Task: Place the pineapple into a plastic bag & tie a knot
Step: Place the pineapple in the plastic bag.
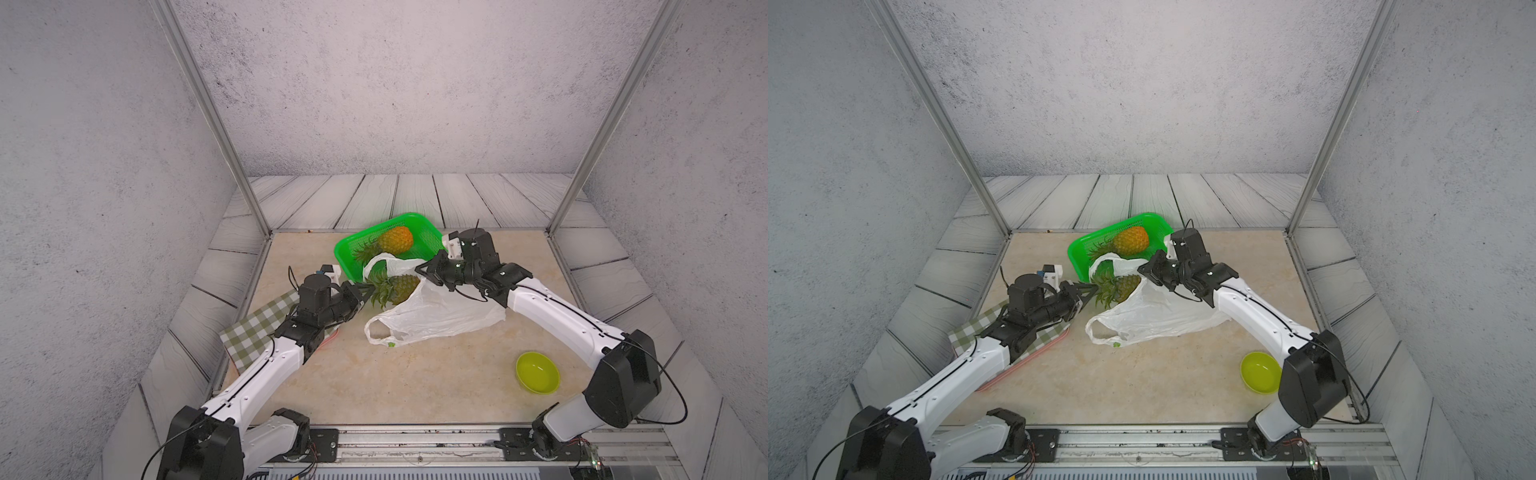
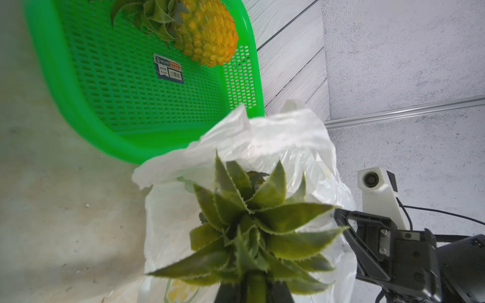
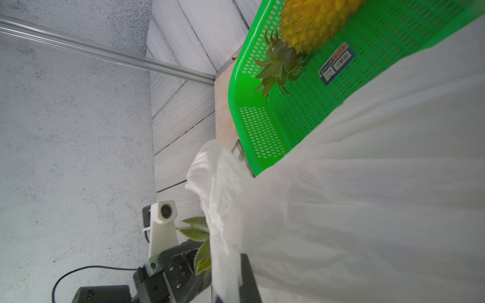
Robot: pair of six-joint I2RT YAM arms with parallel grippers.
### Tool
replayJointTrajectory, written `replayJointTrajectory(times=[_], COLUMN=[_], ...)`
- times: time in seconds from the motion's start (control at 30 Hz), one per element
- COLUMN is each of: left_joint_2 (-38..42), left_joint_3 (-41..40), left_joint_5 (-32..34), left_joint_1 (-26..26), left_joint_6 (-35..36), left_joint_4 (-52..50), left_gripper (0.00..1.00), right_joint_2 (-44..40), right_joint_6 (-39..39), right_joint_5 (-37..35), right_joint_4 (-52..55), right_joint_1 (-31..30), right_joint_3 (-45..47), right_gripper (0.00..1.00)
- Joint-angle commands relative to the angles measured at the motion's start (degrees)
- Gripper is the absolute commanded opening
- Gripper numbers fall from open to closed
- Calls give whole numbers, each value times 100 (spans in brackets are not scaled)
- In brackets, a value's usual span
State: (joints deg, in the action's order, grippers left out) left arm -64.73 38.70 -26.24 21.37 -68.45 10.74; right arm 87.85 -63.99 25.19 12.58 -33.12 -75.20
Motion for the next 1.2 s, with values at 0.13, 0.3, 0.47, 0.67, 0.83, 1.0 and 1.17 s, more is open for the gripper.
replayJointTrajectory(times=[0.13, 0.3, 0.47, 0.67, 0.83, 1.0, 1.17], left_joint_2=[-486, -1258, -1846, -1664, -1041, -242, 839], left_joint_3=[-252, -330, -231, -224, -83, 41, 364], left_joint_5=[-59, -40, -181, -250, -70, 453, 1457], left_joint_1=[653, 1138, 1481, 1511, 1502, 1493, 1487], left_joint_6=[-384, -604, -716, -503, 187, 866, 1598], left_joint_4=[2068, 2915, 3173, 2623, 1023, -672, -2289], left_gripper=[0, 0, 8, 66, 73, 76, 77], right_joint_2=[39, 65, 11, -28, -210, -387, -556], right_joint_6=[-293, -354, -245, -2, 325, 607, 912], right_joint_5=[185, 279, 225, 227, 139, 65, -74], right_joint_4=[-412, -537, -492, -319, 10, 284, 583], right_joint_1=[-10, -14, -1, 118, 367, 609, 776], right_joint_3=[196, 395, 576, 769, 983, 1165, 1210], right_gripper=[0, 0, 0, 0, 0, 0, 0])
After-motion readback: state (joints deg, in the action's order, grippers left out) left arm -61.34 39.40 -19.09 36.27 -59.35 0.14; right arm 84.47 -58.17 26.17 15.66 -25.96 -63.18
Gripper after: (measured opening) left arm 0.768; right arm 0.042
